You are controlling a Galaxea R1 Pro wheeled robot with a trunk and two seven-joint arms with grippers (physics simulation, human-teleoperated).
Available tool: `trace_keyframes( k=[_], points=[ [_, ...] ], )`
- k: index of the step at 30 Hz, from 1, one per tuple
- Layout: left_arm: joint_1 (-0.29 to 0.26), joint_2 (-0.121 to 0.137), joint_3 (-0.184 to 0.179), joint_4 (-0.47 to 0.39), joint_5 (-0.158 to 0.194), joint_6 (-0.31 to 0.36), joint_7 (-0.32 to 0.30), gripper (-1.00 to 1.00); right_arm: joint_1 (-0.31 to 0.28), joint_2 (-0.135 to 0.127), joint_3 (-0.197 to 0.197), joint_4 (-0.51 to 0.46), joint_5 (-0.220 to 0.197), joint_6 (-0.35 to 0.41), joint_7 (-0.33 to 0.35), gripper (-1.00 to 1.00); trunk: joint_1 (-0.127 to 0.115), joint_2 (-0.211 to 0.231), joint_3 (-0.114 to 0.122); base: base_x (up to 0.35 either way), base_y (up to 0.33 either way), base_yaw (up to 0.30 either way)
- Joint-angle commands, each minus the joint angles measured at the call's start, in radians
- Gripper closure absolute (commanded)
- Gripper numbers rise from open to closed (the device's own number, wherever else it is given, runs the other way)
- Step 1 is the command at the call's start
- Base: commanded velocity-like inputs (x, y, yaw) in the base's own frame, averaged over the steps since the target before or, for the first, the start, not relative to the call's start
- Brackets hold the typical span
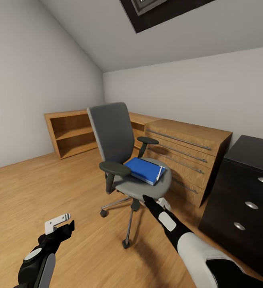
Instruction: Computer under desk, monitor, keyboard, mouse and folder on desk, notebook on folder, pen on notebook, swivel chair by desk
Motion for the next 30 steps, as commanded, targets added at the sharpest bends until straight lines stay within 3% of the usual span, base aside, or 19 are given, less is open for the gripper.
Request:
trace_keyframes(
  k=[1, 12, 15, 30],
  points=[
    [-0.001, 0.0, 0.0, -0.001, 0.011, 0.004, 0.007, -1.0, 0.0, 0.0, 0.034, 0.012, -0.008, 0.002, 0.018, -1.0, 0.0, 0.0, -0.001, 0.0, 0.0, 0.0],
    [-0.001, 0.0, 0.0, -0.001, 0.011, 0.004, 0.008, -1.0, 0.002, 0.0, 0.06, 0.015, -0.008, 0.005, 0.051, -1.0, 0.0, 0.0, -0.001, 0.0, 0.0, 0.0],
    [-0.001, 0.0, 0.0, -0.001, 0.011, 0.004, 0.008, -1.0, 0.002, 0.0, 0.061, 0.015, -0.008, 0.052, 0.053, -1.0, 0.0, 0.0, -0.001, 0.0, 0.0, 0.0],
    [-0.001, 0.0, 0.0, -0.001, 0.011, 0.004, 0.006, -1.0, 0.002, 0.0, 0.061, 0.016, -0.008, 0.119, 0.095, -1.0, 0.0, 0.0, -0.001, 0.011, 0.0, 0.0]
  ],
)
